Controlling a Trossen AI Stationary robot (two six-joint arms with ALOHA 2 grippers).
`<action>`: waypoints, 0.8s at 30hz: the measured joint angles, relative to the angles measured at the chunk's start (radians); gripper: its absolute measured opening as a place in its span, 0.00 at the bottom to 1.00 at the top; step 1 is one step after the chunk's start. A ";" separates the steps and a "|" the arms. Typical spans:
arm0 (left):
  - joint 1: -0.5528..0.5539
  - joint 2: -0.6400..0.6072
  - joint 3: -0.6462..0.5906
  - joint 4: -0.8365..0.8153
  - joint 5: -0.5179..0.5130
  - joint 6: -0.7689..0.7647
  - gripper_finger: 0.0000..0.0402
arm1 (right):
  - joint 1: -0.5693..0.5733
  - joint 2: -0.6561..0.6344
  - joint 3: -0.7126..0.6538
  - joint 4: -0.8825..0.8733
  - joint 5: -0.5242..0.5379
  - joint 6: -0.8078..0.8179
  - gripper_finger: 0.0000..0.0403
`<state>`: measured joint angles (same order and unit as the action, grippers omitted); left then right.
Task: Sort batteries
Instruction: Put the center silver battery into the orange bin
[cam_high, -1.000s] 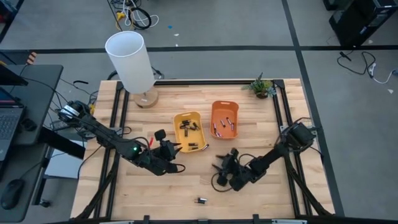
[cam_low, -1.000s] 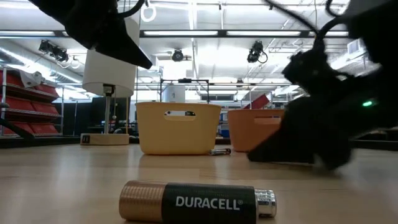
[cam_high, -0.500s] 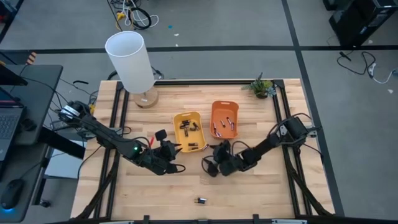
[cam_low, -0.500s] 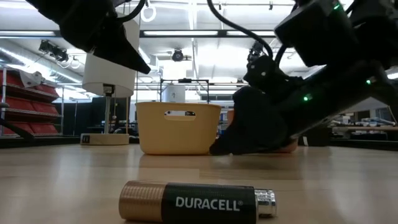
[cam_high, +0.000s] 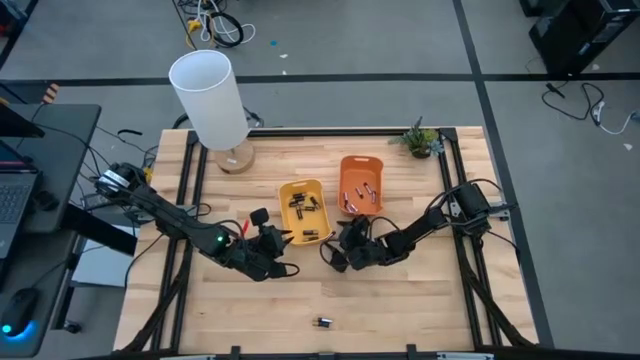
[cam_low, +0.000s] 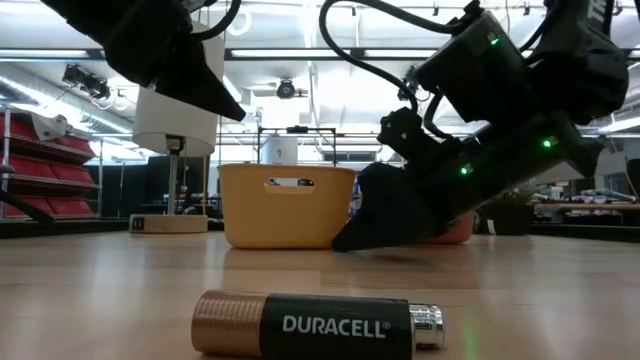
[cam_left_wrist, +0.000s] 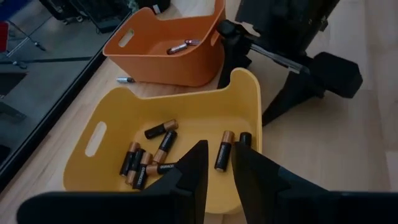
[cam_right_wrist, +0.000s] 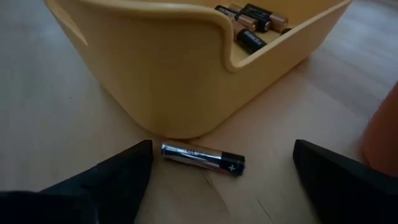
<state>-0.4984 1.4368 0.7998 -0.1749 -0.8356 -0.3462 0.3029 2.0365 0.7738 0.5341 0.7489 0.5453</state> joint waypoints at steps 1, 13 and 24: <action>0.000 0.000 0.000 -0.002 0.000 0.000 0.21 | -0.003 0.000 0.000 0.003 -0.012 0.000 0.93; 0.001 0.000 0.000 0.012 -0.004 0.000 0.21 | -0.006 0.000 0.000 0.012 -0.057 -0.003 0.83; 0.001 0.000 0.000 0.015 -0.004 0.000 0.21 | 0.020 0.000 0.000 0.017 -0.058 0.002 0.52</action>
<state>-0.4973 1.4368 0.7998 -0.1596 -0.8394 -0.3458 0.3232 2.0361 0.7742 0.5507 0.6910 0.5468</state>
